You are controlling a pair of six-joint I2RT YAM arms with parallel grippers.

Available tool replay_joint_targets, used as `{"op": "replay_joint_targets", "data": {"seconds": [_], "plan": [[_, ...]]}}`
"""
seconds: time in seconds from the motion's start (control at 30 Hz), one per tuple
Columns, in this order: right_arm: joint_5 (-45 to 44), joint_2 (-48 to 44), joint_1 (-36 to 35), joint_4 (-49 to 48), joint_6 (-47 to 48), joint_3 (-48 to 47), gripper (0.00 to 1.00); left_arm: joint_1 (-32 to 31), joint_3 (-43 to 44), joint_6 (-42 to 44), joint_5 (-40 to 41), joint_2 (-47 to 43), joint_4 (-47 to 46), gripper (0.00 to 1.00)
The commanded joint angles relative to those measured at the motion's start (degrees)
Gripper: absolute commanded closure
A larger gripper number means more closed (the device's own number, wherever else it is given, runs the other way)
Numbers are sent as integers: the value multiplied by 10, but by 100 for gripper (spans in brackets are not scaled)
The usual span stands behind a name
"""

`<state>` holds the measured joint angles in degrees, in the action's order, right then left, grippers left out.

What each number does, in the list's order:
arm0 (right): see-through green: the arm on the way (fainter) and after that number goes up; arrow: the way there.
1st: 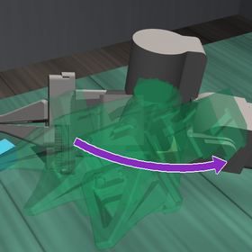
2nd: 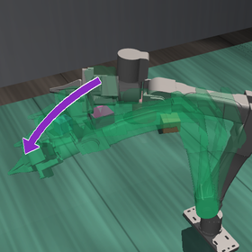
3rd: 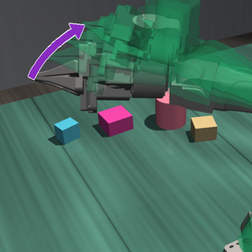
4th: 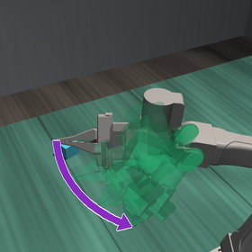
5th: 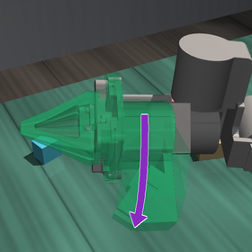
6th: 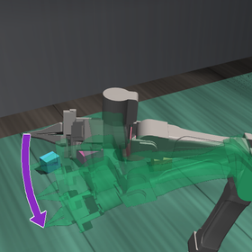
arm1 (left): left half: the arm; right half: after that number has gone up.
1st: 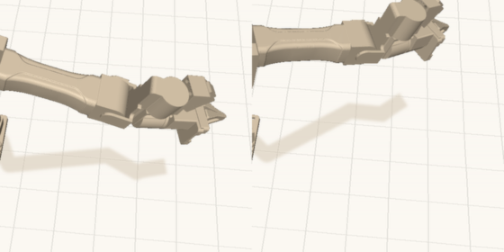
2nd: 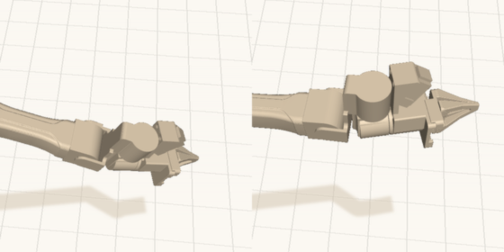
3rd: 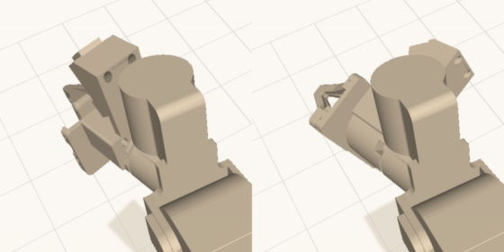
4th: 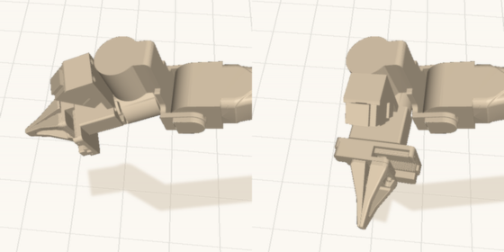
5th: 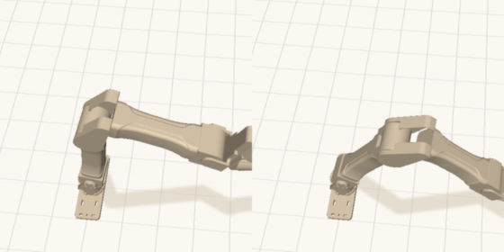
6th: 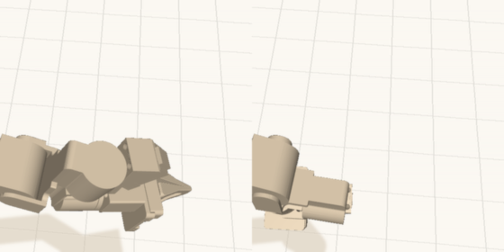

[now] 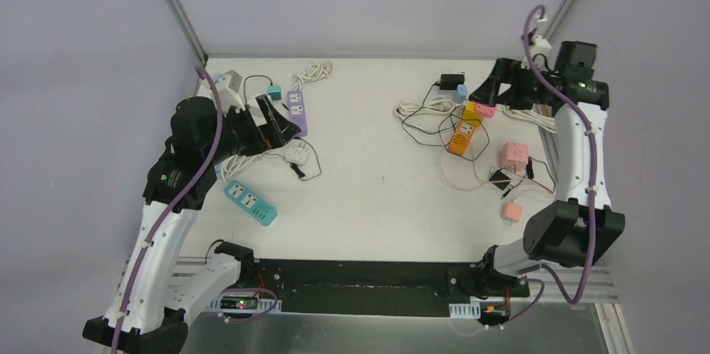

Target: Pull the plug off the socket

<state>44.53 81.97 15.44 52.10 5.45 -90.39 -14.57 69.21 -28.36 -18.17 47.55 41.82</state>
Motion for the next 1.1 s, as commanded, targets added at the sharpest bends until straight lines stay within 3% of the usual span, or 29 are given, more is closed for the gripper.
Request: {"op": "replay_joint_targets", "data": {"seconds": [0.0,0.23,0.4,0.6,0.73,0.9,1.07], "plan": [[-174,13,-94,22,71,-1,0,1,-46,-55,-45,14,-77,1],[-365,62,-119,-33,43,18,0,1,-121,-89,-48,17,-137,1],[-428,78,-104,-81,1,35,0,1,-161,-111,-52,21,-174,1],[-321,130,-39,-74,-54,24,0,1,-172,-116,-59,35,-190,2],[-240,90,-34,-115,-53,103,2,1,-179,-118,-56,34,-197,2],[-245,40,-57,-166,-54,209,12,1,-199,-131,-57,38,-220,2],[-281,40,-111,-204,-80,243,17,1,-195,-136,-69,60,-236,2]]}}
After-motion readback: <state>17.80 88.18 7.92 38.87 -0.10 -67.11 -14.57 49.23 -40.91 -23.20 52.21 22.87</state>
